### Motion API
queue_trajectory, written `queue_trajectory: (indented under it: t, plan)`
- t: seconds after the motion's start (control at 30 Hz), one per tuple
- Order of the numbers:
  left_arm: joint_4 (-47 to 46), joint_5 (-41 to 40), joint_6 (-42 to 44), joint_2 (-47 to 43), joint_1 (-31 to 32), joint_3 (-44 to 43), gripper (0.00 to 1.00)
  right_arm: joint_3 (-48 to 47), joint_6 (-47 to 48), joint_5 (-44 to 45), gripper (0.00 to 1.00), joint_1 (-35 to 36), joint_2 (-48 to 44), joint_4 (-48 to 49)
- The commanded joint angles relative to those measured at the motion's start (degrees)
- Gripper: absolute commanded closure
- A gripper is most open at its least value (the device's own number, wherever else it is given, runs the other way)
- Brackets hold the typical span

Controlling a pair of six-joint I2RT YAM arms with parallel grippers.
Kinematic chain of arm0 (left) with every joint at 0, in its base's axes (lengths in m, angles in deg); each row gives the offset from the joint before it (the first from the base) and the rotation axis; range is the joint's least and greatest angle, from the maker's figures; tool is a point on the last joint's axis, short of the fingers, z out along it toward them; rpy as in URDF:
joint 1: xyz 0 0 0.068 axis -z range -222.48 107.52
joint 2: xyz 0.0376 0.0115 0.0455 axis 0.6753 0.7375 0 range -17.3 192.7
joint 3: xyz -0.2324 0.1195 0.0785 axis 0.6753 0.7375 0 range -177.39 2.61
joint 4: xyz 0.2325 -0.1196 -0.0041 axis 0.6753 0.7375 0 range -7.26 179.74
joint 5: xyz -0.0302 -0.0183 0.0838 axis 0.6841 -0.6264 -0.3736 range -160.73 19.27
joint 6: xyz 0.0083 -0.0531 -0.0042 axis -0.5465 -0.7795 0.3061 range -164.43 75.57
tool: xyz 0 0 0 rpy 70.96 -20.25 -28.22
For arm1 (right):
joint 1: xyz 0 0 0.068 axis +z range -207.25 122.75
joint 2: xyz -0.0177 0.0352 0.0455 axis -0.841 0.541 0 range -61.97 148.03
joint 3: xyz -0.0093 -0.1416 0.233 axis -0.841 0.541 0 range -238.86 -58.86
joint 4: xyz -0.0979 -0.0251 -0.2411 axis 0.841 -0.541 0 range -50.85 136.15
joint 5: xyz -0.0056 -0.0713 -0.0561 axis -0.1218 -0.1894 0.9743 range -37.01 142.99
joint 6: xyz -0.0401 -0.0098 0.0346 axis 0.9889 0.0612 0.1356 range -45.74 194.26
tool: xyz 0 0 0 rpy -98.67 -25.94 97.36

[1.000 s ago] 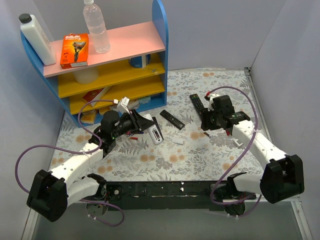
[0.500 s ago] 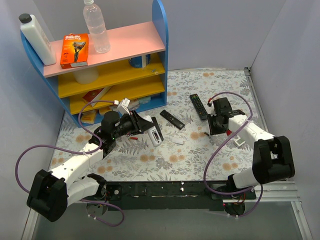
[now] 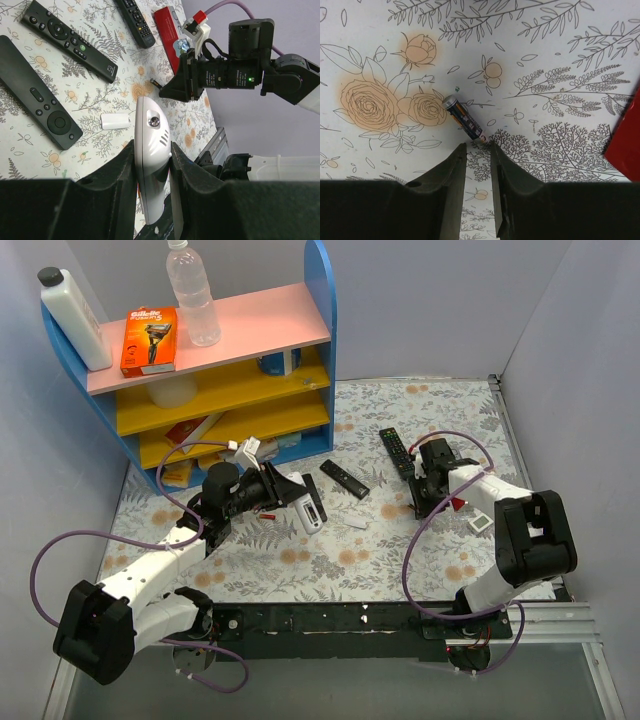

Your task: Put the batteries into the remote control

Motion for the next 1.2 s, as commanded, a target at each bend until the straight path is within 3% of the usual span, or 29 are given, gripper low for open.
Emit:
queue_trajectory:
  t: [0.0,0.4,0.63,0.83,1.03,1.17]
  plan:
    - [-0.47,0.93,0.94,-1.83,-0.04,-0.11,1.0,-2.14,0.95,-1.06,0.67,-0.15,1.42,1.02]
    - [-0.82,1.1,0.94,-1.21,-0.13,-0.38,1.0,-2.41,3.15,-3.17,0.68,1.43,3.18,0.41]
    - [-1.78,1.54,-0.11,-0.77,-0.13,-0.2,1.0,-2.76,3.67,-1.85,0.77,3.8,4.15,-0.38]
    - [-2.84,2.07,-1.25,-0.07,-0.13,-0.2,1.0,-3.02,3.5,0.35,0.77,6.08,4.68,-0.56]
    - [-3.19,2.25,-1.87,0.46,-0.04,-0.29,1.0,-3.02,2.97,1.05,0.63,6.61,4.77,0.5]
    - [-3.19,2.33,-1.87,0.72,-0.13,-0.46,1.0,-3.29,2.8,0.44,0.63,6.61,5.38,0.94]
